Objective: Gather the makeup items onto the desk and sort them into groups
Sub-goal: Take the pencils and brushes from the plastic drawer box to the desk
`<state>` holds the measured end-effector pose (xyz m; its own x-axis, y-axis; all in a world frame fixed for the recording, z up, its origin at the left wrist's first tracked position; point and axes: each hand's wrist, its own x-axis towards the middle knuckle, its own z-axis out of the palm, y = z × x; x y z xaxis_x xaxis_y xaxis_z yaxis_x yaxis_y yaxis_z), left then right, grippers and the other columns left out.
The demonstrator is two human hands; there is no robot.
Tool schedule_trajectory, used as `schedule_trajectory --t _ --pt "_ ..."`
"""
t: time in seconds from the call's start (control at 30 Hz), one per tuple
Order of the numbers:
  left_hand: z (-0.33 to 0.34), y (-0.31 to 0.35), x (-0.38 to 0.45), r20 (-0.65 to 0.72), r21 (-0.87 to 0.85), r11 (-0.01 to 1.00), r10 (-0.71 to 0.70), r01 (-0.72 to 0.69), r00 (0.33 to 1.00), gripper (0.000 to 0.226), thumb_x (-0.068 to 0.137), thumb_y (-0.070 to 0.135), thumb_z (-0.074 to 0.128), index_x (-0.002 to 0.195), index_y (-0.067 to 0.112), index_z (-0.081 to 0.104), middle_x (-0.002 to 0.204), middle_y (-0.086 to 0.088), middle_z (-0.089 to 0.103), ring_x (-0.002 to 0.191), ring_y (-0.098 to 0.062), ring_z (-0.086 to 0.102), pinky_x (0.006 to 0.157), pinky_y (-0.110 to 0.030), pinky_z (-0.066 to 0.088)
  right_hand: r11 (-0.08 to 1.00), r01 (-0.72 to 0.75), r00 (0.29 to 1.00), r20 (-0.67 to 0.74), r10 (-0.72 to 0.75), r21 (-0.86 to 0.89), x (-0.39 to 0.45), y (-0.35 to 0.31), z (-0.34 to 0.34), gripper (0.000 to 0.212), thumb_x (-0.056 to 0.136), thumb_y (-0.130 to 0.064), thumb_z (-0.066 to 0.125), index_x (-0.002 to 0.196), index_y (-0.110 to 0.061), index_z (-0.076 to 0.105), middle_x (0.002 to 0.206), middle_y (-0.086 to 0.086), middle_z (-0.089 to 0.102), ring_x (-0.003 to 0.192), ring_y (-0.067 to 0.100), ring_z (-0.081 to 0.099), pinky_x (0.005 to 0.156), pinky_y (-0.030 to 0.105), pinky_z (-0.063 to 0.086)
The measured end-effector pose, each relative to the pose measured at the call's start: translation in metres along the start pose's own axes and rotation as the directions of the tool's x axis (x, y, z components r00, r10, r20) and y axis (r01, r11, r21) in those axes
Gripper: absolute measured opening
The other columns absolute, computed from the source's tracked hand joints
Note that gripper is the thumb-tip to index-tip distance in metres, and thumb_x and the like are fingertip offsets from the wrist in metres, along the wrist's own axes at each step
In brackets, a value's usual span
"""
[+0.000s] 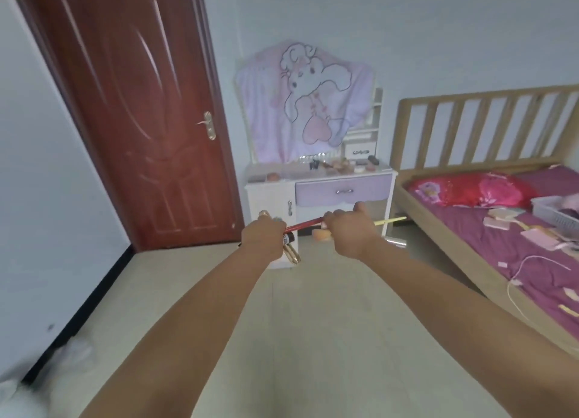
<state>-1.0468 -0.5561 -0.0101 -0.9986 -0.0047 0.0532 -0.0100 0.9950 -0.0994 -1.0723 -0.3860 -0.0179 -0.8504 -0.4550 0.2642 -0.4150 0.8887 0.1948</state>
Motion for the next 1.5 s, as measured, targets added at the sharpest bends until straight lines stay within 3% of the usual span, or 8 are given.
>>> schedule_trajectory --t 0.2,0.3,0.47,0.63,0.83,1.2,1.33,1.5 --pt "-0.023 -0.014 0.172 -0.055 0.048 0.995 0.087 -0.085 0.995 0.032 0.088 0.015 0.046 0.12 0.016 0.048 0.12 -0.013 0.042 0.105 -0.027 0.054 0.072 -0.03 0.039 0.994 -0.111 0.994 0.005 0.111 -0.005 0.144 0.059 0.025 0.033 0.073 -0.005 0.053 0.105 -0.012 0.048 0.094 0.005 0.06 0.084 0.026 0.059 0.085 0.036 0.025" --pt "-0.016 -0.017 0.264 -0.075 0.024 0.993 0.116 -0.115 0.99 0.03 0.088 0.017 0.047 0.119 0.018 0.049 0.122 -0.011 0.042 0.109 -0.027 0.051 0.079 -0.032 0.043 0.988 -0.153 0.988 0.007 0.153 -0.014 0.221 0.096 0.056 0.036 0.073 -0.005 0.051 0.108 -0.014 0.047 0.098 0.004 0.06 0.091 0.024 0.057 0.095 0.038 0.024" --pt "-0.003 -0.017 0.411 -0.043 0.06 0.983 0.174 -0.171 0.984 0.026 0.088 0.019 0.047 0.113 0.017 0.051 0.115 -0.01 0.048 0.101 -0.026 0.056 0.076 -0.03 0.043 0.992 -0.122 0.99 0.067 0.124 -0.041 0.349 0.152 0.117 0.037 0.076 -0.006 0.049 0.112 -0.015 0.047 0.111 0.006 0.057 0.105 0.026 0.053 0.094 0.038 0.026" --pt "0.008 -0.022 0.556 0.012 0.053 0.982 0.181 -0.181 0.983 0.026 0.088 0.019 0.048 0.113 0.018 0.051 0.113 -0.01 0.048 0.101 -0.025 0.057 0.075 -0.03 0.042 0.997 -0.076 0.991 0.109 0.076 -0.008 0.481 0.204 0.159 0.038 0.078 -0.004 0.051 0.115 -0.013 0.047 0.105 0.005 0.059 0.099 0.026 0.057 0.097 0.039 0.028" --pt "0.049 -0.045 0.715 0.065 0.027 0.991 0.126 -0.128 0.99 0.024 0.086 0.016 0.048 0.11 0.018 0.052 0.115 -0.009 0.046 0.1 -0.026 0.056 0.076 -0.032 0.044 0.999 -0.025 0.983 0.185 0.016 0.046 0.624 0.24 0.23 0.033 0.08 -0.003 0.049 0.112 -0.009 0.047 0.11 0.008 0.057 0.1 0.028 0.058 0.068 0.031 0.039" --pt "0.144 -0.065 1.005 0.204 0.024 0.975 0.21 -0.219 0.956 0.026 0.09 0.018 0.045 0.115 0.016 0.051 0.115 -0.01 0.045 0.097 -0.025 0.056 0.068 -0.03 0.039 0.993 -0.096 0.942 0.33 0.066 0.075 0.851 0.328 0.387 0.031 0.083 -0.008 0.053 0.113 -0.009 0.045 0.109 0.01 0.055 0.099 0.026 0.055 0.075 0.031 0.043" --pt "0.191 -0.06 1.069 0.283 -0.007 0.977 0.207 -0.214 0.937 0.025 0.091 0.017 0.044 0.115 0.015 0.05 0.114 -0.011 0.046 0.098 -0.026 0.055 0.068 -0.03 0.039 1.0 -0.004 0.912 0.41 0.011 -0.018 0.899 0.357 0.445 0.033 0.084 -0.008 0.052 0.116 -0.009 0.044 0.112 0.009 0.053 0.102 0.025 0.052 0.079 0.033 0.044" --pt "0.247 -0.051 1.135 0.366 -0.06 0.99 0.14 -0.127 0.92 0.024 0.091 0.017 0.046 0.114 0.016 0.053 0.115 -0.011 0.046 0.1 -0.026 0.055 0.069 -0.03 0.041 0.97 0.224 0.853 0.5 -0.148 -0.096 0.961 0.386 0.53 0.037 0.083 -0.003 0.052 0.118 -0.007 0.043 0.117 0.009 0.052 0.107 0.026 0.049 0.08 0.033 0.043"
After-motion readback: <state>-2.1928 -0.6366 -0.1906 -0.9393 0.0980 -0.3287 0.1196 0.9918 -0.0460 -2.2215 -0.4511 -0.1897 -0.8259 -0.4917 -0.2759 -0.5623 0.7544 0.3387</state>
